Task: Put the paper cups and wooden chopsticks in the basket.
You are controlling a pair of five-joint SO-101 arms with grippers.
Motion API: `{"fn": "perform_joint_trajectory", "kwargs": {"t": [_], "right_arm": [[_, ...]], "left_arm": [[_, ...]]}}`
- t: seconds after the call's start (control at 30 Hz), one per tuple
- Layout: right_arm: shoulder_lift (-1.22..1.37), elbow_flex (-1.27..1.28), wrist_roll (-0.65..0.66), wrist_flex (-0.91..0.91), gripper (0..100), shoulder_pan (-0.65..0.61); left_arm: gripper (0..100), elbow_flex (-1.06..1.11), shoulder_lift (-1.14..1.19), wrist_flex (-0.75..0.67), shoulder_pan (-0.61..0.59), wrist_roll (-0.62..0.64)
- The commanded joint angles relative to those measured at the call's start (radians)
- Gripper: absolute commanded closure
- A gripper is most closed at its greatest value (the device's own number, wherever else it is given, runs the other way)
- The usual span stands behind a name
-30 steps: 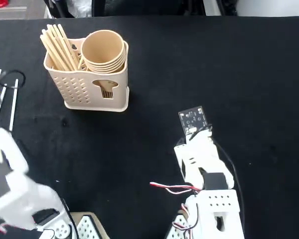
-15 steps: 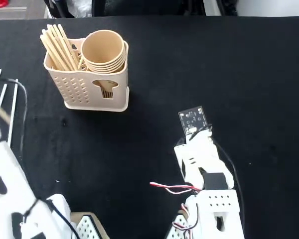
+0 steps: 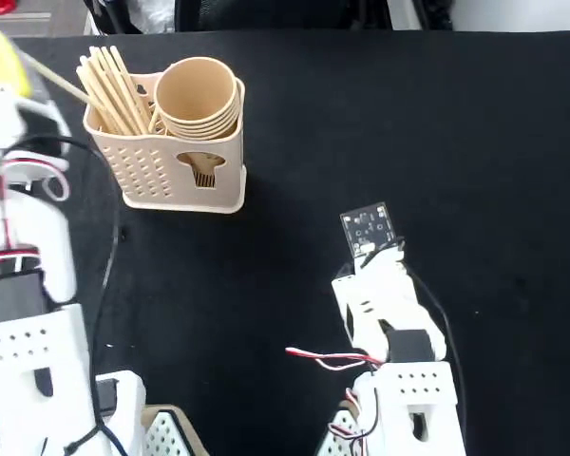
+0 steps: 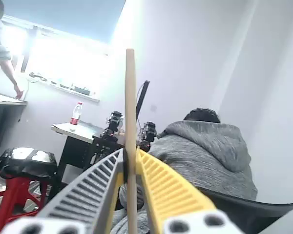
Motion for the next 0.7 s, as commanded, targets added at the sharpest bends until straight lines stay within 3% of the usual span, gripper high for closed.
{"fn": "perform_joint_trajectory", "kwargs": {"t": [0.0, 0.13, 0.67], "right_arm": [[-0.013, -0.035, 0.002, -0.008, 98.6, 0.006], [-0.013, -0.035, 0.002, -0.008, 98.6, 0.006], [-0.013, -0.036, 0.003, -0.012, 98.6, 0.006]], "left_arm": [[97, 0.061, -0.017, -0.11, 0.059, -0.029], [97, 0.102, 0.021, -0.166, 0.079, -0.029], [97, 0.17, 0.219, -0.161, 0.076, -0.057]]}}
